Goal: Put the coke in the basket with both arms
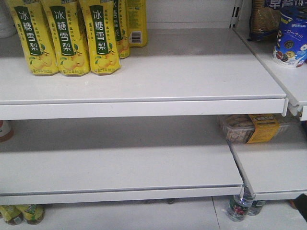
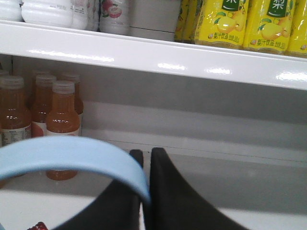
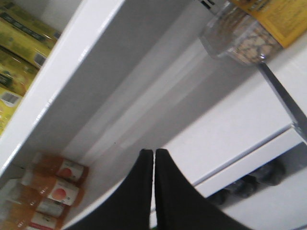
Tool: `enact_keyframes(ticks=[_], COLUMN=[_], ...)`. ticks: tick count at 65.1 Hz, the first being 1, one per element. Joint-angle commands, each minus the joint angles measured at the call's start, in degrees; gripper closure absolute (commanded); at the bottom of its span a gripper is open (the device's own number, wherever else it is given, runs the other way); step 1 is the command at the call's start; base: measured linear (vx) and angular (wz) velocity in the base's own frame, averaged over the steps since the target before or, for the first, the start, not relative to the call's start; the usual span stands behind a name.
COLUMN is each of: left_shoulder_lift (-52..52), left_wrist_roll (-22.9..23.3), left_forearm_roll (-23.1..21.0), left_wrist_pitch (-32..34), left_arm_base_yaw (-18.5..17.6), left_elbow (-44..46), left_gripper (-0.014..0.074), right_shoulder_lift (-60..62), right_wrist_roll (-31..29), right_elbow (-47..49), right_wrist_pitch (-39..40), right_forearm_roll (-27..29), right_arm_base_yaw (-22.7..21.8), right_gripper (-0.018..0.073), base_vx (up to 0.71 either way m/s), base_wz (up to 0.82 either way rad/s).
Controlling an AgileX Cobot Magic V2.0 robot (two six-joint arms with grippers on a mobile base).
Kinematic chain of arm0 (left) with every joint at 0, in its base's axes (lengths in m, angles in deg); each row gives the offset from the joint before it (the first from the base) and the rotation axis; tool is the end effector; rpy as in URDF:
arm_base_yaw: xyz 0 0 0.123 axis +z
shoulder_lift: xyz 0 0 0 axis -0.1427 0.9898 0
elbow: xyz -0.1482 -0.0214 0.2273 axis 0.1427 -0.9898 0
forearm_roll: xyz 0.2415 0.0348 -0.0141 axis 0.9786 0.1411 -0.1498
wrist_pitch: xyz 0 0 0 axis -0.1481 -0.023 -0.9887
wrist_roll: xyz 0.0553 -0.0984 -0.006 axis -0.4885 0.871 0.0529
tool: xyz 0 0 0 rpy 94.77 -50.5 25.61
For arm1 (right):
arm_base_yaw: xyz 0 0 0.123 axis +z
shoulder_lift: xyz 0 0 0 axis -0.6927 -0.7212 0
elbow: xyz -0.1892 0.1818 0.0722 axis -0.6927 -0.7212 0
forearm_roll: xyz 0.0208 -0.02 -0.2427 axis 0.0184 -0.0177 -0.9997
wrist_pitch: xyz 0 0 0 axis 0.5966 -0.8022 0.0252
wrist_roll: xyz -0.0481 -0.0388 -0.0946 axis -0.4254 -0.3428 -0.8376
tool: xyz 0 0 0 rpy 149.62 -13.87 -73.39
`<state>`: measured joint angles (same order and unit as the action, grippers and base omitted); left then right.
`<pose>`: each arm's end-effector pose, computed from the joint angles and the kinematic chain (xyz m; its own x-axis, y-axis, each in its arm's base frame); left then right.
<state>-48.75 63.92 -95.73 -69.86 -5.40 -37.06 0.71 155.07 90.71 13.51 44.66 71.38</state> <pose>0.0851 0.0039 0.1996 0.0420 -0.1902 -0.9808 -0.0394 0.9806 -0.1919 0.0870 0.0200 0.2011 -0.3487 0.7154 -0.6055 0.0021 0.6466 0.7628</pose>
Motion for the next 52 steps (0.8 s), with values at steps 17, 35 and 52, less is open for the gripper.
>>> enact_keyframes(ticks=[17, 35, 52], left_shoulder_lift=[-1.24, -1.24, -1.24], left_wrist_roll=[-2.79, -2.79, -2.79], left_forearm_roll=[2.97, 2.97, 2.97], left_wrist_pitch=[9.05, 8.90, 8.79], left_arm_base_yaw=[0.08, 0.08, 0.08], left_elbow=[1.73, 1.73, 1.73], left_gripper=[0.0603, 0.0603, 0.0603], right_shoulder_lift=[7.82, 7.82, 7.88], right_wrist_roll=[-57.30, -67.90, -69.96], right_elbow=[-3.12, -6.49, -6.49], right_wrist_pitch=[13.81, 20.63, 21.90], right_forearm_roll=[33.64, 32.61, 21.97], right_arm_base_yaw=[-13.72, -24.69, -24.55], right_gripper=[0.0564, 0.0564, 0.0564], base_vx=[0.00, 0.00, 0.00], base_wz=[0.00, 0.00, 0.00])
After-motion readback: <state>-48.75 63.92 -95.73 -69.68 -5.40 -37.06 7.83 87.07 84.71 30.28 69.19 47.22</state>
